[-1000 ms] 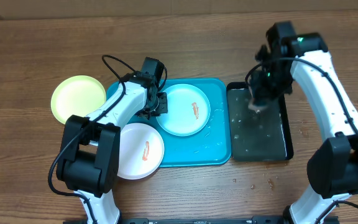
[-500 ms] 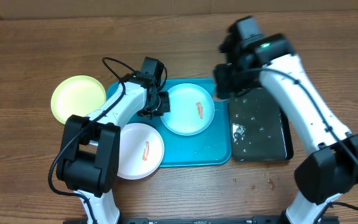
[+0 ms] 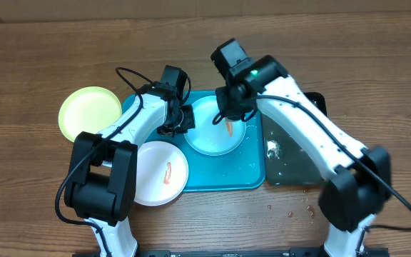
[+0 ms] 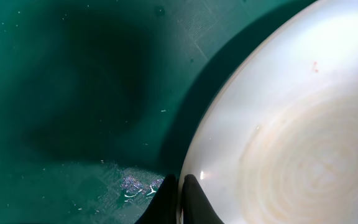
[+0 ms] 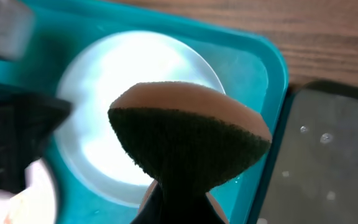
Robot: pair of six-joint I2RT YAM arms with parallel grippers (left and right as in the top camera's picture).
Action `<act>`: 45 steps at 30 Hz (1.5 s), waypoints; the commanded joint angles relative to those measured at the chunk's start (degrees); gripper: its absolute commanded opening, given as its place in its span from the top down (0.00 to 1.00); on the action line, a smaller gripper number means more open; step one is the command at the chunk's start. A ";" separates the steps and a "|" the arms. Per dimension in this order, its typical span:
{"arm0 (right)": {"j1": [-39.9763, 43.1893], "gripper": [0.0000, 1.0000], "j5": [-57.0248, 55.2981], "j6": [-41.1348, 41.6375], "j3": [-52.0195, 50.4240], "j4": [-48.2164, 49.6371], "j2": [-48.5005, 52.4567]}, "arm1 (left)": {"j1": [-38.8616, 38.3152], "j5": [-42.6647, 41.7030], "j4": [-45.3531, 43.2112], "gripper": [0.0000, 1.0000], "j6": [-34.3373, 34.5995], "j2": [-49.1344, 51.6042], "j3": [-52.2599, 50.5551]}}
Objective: Clean dirty plates on tray and stack at the side
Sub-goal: 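Carry the sponge with right gripper over to the light-blue plate, then scrub the light-blue plate surface with the sponge in right gripper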
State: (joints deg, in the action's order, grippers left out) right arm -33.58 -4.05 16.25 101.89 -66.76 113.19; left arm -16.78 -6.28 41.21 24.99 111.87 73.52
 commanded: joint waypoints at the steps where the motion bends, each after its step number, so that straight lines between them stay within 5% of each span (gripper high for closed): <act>1: -0.11 0.96 -1.66 0.83 0.81 0.55 3.76 | 0.31 -0.20 0.59 0.96 0.96 0.26 -0.42; 20: 4.07 0.96 5.25 -4.09 -1.84 3.39 8.61 | 0.24 -0.15 0.76 0.96 0.94 0.26 -0.42; 39: 4.09 0.96 5.42 -1.14 -15.06 16.20 10.40 | 0.24 -0.15 0.92 0.96 0.76 0.26 -0.42; 45: 3.85 0.90 13.84 -1.25 -15.69 15.96 10.40 | 0.24 -0.15 0.74 0.96 0.76 0.26 -0.42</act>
State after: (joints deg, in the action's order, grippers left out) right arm -29.21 4.01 14.24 88.36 -50.11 121.91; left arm -16.78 -6.63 41.87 25.17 111.87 73.52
